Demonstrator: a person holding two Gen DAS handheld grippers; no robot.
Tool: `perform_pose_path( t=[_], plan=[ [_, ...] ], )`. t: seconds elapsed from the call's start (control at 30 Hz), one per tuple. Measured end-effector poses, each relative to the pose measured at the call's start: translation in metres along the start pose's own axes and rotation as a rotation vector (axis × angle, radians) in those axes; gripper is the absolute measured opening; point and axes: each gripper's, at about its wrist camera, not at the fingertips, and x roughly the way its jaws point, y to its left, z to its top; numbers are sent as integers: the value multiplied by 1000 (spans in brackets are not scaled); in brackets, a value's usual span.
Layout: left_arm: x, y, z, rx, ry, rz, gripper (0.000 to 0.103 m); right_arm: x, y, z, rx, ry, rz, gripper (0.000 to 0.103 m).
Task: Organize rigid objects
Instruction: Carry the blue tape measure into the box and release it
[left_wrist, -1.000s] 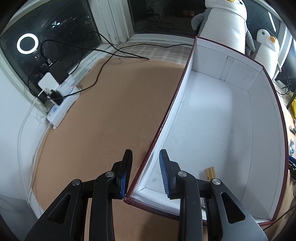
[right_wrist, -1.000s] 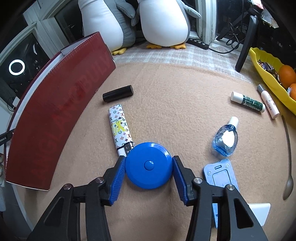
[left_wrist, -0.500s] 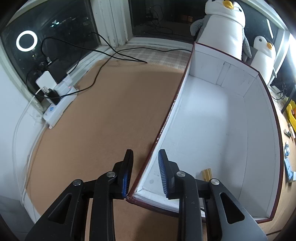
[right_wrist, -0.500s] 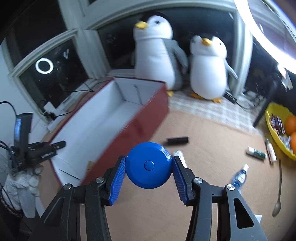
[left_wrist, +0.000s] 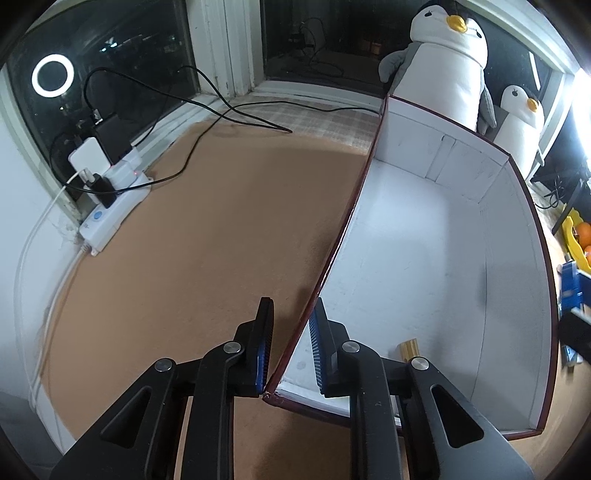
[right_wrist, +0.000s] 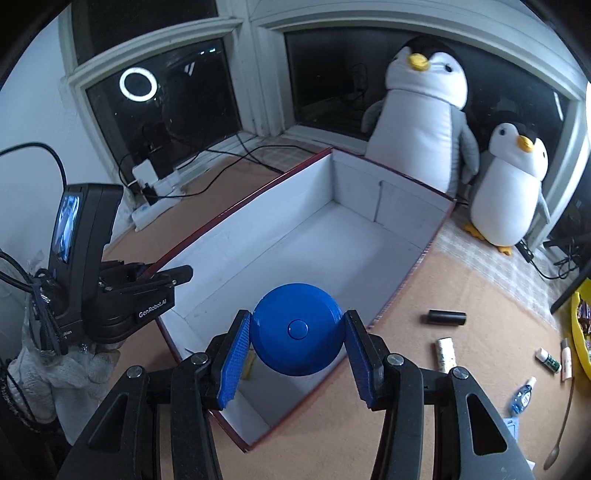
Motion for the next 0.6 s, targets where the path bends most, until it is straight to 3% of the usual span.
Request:
perform_pose_path(
  t=[0.6],
  plan=[
    [1,2,0,-4,-11,-22,17,33,26,8,-93,38,-83,48]
  ],
)
